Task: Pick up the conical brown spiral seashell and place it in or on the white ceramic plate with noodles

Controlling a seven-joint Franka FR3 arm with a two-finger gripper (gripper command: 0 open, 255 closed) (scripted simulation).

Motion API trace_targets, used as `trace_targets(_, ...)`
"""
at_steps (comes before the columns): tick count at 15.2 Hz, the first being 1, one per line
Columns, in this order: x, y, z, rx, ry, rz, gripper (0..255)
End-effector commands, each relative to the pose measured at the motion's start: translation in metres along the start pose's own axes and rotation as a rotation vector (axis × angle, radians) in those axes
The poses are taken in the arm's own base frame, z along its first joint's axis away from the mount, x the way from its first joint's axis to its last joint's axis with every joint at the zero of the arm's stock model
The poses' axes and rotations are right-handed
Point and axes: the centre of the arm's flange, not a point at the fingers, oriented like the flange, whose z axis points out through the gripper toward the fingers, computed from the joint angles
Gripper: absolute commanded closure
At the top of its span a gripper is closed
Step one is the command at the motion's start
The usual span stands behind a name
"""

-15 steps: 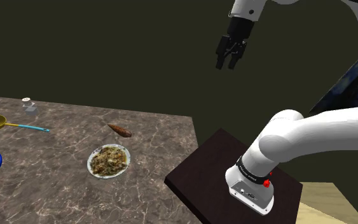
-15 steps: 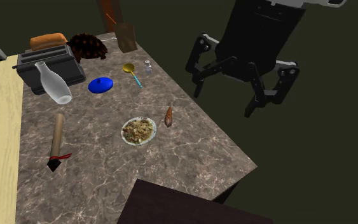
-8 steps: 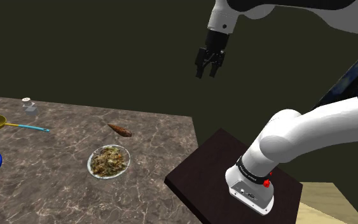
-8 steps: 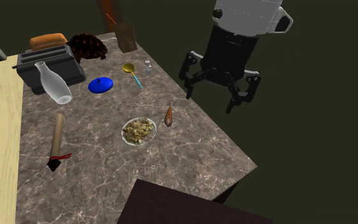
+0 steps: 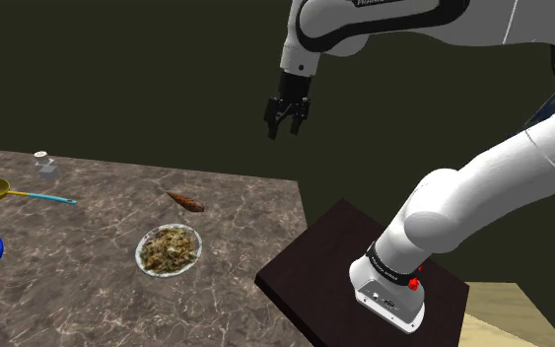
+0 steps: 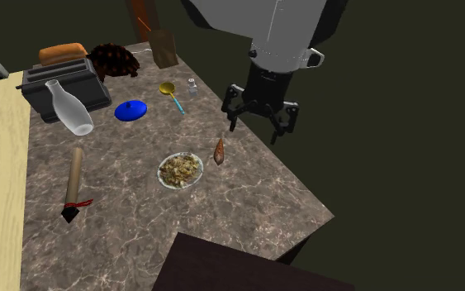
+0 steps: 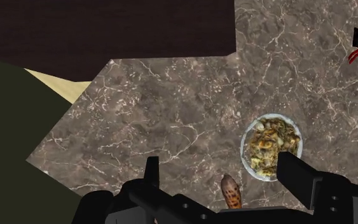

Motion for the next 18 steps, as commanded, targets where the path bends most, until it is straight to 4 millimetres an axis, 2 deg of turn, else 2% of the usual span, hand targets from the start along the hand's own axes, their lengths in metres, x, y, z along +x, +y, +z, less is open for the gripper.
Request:
trace_targets(1,0.020,-0.007,0.017,-0.004,-0.004,-0.009,0)
trace_targets(18,0.174,-0.083,0.170,-0.036,-0.048,-0.083,0)
